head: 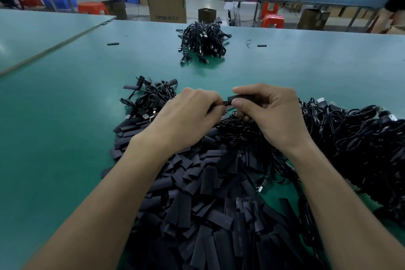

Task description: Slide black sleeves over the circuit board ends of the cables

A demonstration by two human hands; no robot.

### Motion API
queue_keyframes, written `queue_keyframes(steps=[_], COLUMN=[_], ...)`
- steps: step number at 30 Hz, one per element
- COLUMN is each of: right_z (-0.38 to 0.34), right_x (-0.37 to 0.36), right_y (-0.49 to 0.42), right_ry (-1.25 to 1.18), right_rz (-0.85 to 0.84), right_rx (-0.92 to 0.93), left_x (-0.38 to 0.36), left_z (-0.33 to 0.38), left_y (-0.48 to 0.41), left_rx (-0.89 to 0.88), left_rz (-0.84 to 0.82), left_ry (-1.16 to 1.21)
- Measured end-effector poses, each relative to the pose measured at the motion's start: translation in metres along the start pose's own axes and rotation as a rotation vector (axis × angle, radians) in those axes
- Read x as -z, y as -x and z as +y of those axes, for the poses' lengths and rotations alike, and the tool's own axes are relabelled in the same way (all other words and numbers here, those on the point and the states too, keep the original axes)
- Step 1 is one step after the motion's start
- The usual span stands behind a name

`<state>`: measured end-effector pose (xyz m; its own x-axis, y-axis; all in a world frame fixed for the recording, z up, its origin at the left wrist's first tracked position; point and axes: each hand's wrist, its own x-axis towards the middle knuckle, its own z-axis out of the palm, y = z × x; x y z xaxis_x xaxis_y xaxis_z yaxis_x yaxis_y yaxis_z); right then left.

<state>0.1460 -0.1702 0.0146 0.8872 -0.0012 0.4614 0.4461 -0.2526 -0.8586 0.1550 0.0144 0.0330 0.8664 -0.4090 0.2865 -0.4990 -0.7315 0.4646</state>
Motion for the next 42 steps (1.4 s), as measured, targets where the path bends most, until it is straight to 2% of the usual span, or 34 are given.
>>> queue_keyframes(steps=[5, 8, 13, 20, 36, 42], right_z=[-0.001, 0.001, 0.002, -0.001, -0.009, -0.009], right_x=[-0.007, -0.013, -0.021, -0.024, -0.023, -0.027], right_y=[0.000, 0.001, 0.003, 0.003, 0.005, 0.007], right_ry=[-0.022, -0.071, -0.107, -0.228, -0.039, -0.078], right_rz=[0.221, 0.276, 0.248, 0.226, 0.296, 0.306], right_rx=[0.010, -0.006, 0.023, 0.017, 0.039, 0.006], left_x=[-0.001, -0.002, -0.003, -0.005, -0.008, -0.012], left_z=[0.001, 0.003, 0.006, 0.006, 0.007, 0.010], left_y=[-0.001, -0.001, -0.001, -0.001, -0.003, -0.001], left_rx=[0.018, -0.004, 0.012, 0.021, 0.066, 0.042], left_rz=[0.097, 0.120, 0.171, 0.180, 0.146, 0.157], left_ry=[0.033, 0.104, 0.238, 0.288, 0.279, 0.296])
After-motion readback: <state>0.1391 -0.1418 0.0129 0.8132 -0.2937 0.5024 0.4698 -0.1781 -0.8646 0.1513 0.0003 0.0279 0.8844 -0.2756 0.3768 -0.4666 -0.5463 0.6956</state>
